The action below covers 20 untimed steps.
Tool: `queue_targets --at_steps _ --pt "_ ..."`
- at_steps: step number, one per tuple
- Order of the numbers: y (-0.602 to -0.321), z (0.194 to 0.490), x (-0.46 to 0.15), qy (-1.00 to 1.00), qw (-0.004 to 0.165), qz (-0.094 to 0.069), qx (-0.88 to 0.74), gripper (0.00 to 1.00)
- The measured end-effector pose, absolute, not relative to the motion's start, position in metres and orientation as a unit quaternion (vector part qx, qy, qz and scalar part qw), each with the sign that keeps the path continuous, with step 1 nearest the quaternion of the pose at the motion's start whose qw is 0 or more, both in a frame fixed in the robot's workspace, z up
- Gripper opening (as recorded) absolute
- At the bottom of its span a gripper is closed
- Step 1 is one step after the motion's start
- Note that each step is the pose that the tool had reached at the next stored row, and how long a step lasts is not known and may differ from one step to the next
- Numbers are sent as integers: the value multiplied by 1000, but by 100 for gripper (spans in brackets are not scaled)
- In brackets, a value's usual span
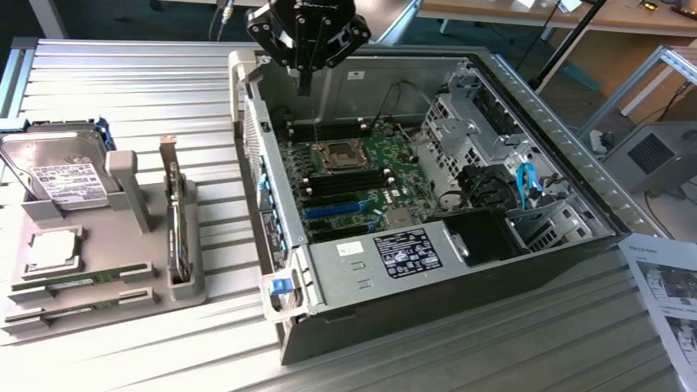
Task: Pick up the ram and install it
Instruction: 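Reach for the ram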
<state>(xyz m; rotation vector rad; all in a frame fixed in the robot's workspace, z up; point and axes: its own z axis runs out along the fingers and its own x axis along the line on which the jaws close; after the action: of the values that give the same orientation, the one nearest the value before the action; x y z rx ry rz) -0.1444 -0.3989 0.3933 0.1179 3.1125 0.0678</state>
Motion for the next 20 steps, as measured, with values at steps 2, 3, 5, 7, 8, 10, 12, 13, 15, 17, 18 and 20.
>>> queue_targets --at_steps 2,3,5,7,8,10,12,13,15,17,18,20 --pt "-399 393 -149 999 13 22 38 11" --pt "-399 393 -150 999 13 22 38 11" --pt "-399 393 -154 999 13 22 38 11" --pt "-399 393 -158 999 13 22 38 11" --pt "-399 393 -160 999 13 22 38 11" --pt "-399 393 -163 999 13 22 38 11" --pt "-399 393 -167 999 13 22 38 11" --pt "-399 393 -170 999 13 22 38 11" --pt "-399 393 -175 999 13 22 38 11" --pt "-399 393 -181 999 13 22 38 11" --pt "-399 393 -183 999 13 22 38 11" --pt "-399 393 -186 999 13 22 38 11"
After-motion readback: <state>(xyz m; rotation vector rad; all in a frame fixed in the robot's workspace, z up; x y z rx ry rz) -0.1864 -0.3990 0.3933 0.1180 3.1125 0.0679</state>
